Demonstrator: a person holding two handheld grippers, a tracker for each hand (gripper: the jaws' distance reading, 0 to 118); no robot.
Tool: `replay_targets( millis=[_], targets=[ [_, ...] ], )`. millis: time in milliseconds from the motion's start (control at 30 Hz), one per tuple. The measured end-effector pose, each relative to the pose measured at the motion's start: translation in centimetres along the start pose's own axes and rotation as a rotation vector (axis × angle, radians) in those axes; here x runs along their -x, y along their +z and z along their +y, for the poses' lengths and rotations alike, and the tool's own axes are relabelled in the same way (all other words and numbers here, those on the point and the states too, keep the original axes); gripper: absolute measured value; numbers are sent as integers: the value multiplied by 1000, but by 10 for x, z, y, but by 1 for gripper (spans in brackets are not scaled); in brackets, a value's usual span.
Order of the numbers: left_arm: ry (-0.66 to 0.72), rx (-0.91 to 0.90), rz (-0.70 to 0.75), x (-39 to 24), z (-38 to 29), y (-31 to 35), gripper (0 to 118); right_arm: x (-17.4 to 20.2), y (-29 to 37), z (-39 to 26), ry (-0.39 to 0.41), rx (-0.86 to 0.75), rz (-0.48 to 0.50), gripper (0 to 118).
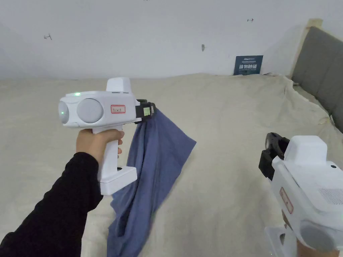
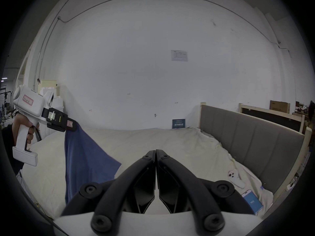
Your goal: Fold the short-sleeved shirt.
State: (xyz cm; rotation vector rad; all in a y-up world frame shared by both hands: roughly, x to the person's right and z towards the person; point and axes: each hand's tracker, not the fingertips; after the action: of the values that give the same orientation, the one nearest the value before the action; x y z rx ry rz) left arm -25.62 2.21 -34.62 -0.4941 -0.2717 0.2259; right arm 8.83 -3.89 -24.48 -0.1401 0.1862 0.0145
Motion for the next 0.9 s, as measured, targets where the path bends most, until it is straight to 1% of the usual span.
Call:
replay_targets(
  millis=[200,300,367,500,633,800,900],
  targets=[
    [-107,19,-123,-65,-1,-35,5,-29,15,5,2,-21,-73,0],
    [-143,76,-185,-85,-21,-53,5,-40,19,2,2,-19,-101,0],
    [-189,132,-188,-93,-41,-65,5,-46,21,0,1,-12,-115,0],
    [-257,258,-162,-98,-91,-93,5,-54,21,-9,-8,8,-130,0],
    [-285,379,-110,-94,-137,-118,5,-53,20,-17,-13,31,-127,0],
    [-258,514,-16,-77,-184,-150,6,-48,15,-27,-21,58,-108,0],
    [-220,596,59,-64,-207,-166,6,-43,13,-32,-19,76,-94,0]
  ],
)
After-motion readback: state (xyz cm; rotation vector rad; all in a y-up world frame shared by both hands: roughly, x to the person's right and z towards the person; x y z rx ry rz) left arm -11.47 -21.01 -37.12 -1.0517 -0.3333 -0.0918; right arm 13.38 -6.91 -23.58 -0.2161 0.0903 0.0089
